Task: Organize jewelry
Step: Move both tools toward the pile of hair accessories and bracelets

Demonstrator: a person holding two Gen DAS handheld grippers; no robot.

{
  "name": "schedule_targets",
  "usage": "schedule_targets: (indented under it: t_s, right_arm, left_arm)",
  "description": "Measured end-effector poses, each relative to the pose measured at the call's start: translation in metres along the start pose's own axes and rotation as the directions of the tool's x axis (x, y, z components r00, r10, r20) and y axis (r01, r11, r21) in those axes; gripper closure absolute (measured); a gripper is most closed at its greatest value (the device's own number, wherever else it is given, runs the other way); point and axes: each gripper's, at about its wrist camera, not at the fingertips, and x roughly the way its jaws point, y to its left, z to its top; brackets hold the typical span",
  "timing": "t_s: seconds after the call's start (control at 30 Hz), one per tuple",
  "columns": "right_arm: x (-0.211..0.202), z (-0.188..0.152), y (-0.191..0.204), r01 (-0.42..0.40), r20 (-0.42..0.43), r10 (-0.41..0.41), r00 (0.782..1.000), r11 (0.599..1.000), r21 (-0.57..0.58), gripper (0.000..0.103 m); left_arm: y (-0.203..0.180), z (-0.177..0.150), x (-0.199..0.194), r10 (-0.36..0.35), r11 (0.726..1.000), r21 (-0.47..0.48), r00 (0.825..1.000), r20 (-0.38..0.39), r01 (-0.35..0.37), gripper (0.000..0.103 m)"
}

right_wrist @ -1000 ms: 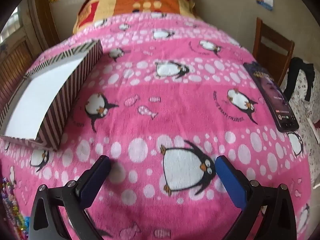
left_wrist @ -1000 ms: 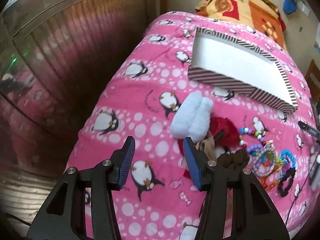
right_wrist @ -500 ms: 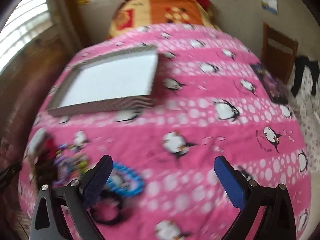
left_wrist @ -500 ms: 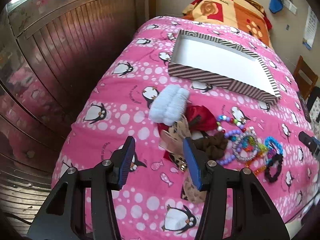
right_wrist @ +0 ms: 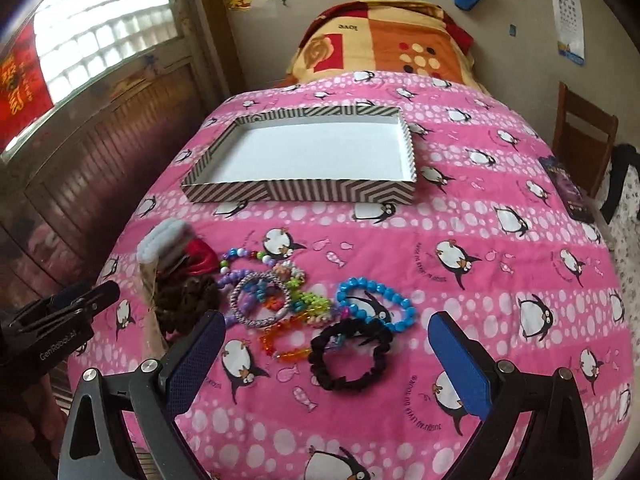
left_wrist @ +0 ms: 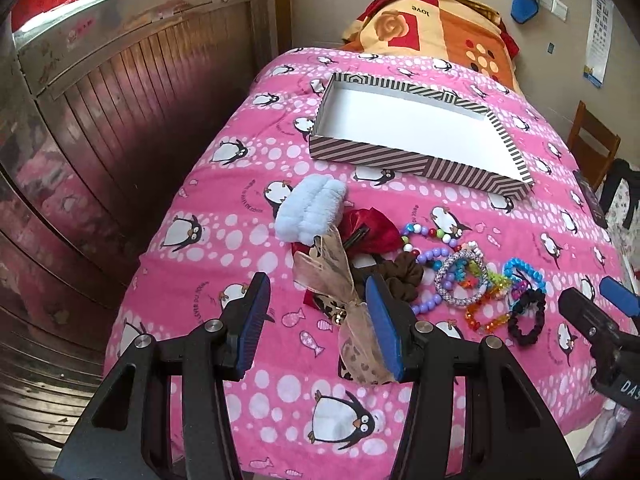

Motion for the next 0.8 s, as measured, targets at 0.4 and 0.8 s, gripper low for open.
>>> schedule_targets:
  t_s: [0.4, 0.8]
  right_arm:
    - [0.002, 0.003, 0.012, -0.005, -0.003, 0.005, 1.000, 0.999, -0.036, 0.002]
    - [0.010, 0.004, 0.011, -0.029, -0.034, 0.029, 0.999, 0.999, -0.017, 0.002]
  left_arm:
    - [0.003, -0.003, -0.001, 0.002, 1.000, -0.007, 1.000, 0.001, -0.002, 0.053]
    - [0.005, -0.004, 0.000, 0.004, 1.000, -0.008, 1.000, -0.003, -0.004, 0.053]
